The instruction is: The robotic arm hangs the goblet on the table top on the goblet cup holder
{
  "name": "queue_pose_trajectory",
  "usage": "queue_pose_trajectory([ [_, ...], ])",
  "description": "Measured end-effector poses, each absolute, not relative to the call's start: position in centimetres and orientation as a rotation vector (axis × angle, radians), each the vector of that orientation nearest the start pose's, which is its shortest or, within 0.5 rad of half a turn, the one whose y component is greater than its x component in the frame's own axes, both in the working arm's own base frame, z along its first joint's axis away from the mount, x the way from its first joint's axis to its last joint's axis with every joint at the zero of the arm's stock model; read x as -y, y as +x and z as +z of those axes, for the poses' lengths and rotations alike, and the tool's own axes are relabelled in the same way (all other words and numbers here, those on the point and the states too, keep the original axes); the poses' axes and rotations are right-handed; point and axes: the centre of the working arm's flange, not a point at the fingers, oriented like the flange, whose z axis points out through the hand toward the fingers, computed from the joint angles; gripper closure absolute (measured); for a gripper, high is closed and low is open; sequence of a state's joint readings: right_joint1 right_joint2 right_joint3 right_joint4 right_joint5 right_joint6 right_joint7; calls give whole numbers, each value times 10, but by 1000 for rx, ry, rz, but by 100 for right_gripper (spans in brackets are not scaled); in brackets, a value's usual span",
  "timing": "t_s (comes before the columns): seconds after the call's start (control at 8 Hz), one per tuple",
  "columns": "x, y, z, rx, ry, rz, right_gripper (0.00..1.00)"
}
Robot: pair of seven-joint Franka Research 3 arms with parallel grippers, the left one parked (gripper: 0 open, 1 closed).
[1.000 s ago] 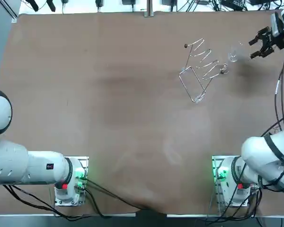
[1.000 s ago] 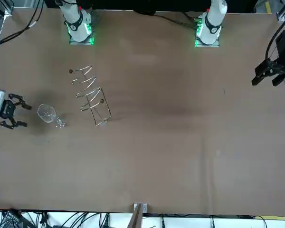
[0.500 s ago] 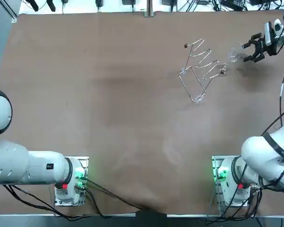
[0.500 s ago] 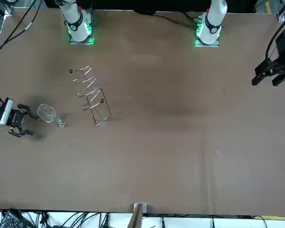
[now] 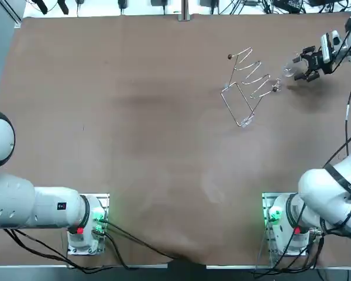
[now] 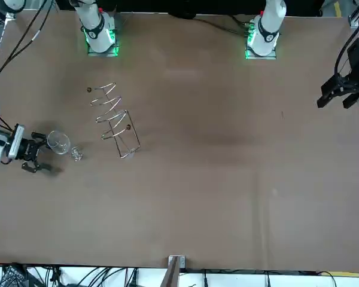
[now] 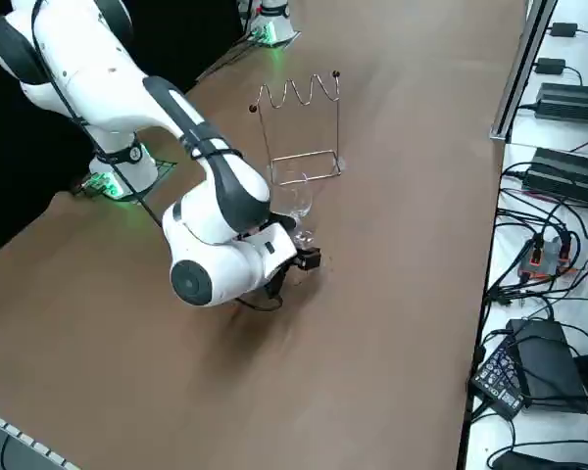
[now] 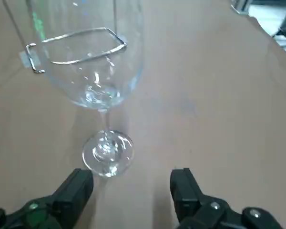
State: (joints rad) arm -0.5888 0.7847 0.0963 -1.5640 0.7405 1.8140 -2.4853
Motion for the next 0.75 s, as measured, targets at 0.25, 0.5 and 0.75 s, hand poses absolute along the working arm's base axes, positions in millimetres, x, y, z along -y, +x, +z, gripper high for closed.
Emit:
queue_pose_trajectory([
  [0.25, 258, 591, 162, 1735, -1627, -901, 0],
  [0.5, 253, 590, 156, 1702, -1616, -929, 0],
  [0.75, 246, 590, 146, 1640, -1623, -969, 0],
])
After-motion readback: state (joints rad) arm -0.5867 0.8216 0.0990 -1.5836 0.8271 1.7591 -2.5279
